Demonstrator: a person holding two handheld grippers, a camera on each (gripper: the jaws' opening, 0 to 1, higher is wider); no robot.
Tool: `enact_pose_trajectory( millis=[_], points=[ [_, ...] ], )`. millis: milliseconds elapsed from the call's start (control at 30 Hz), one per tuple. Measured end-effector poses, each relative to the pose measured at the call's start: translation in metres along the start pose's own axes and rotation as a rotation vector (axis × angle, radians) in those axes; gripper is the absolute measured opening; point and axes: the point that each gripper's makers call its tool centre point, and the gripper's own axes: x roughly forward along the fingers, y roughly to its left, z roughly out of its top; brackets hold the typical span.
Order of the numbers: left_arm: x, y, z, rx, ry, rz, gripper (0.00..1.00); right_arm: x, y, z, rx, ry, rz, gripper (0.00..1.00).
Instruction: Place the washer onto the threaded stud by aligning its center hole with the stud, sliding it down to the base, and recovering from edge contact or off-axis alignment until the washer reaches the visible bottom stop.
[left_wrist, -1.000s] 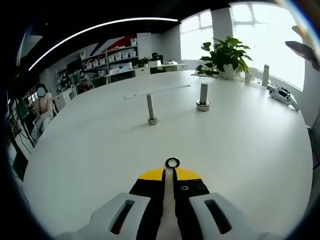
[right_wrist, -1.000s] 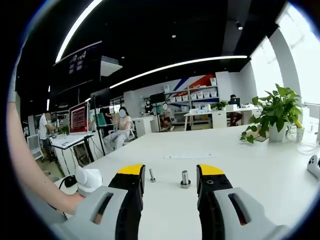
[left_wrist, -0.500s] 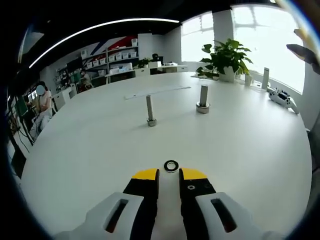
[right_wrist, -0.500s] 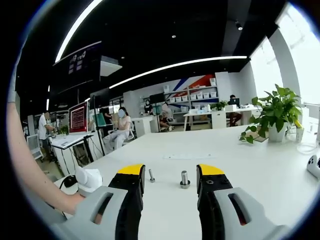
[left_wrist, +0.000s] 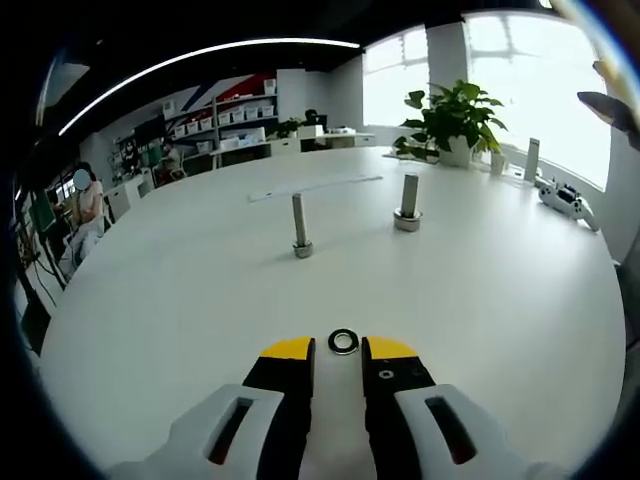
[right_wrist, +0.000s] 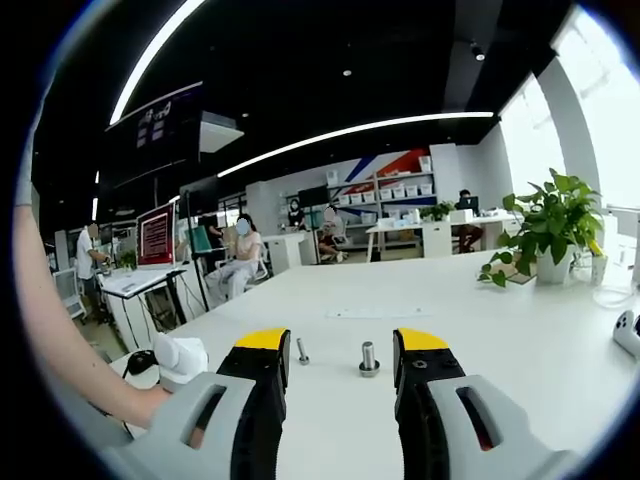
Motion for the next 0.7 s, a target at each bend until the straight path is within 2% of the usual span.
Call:
enact_pose_trajectory(
  millis=[700],
  points=[
    [-0.0062, -0.0062, 0.0069, 0.002, -0.015, 0.019, 0.14, 0.0001, -0.0023, 0.0001, 0.010, -0.001, -0.007, 0.43]
  ],
)
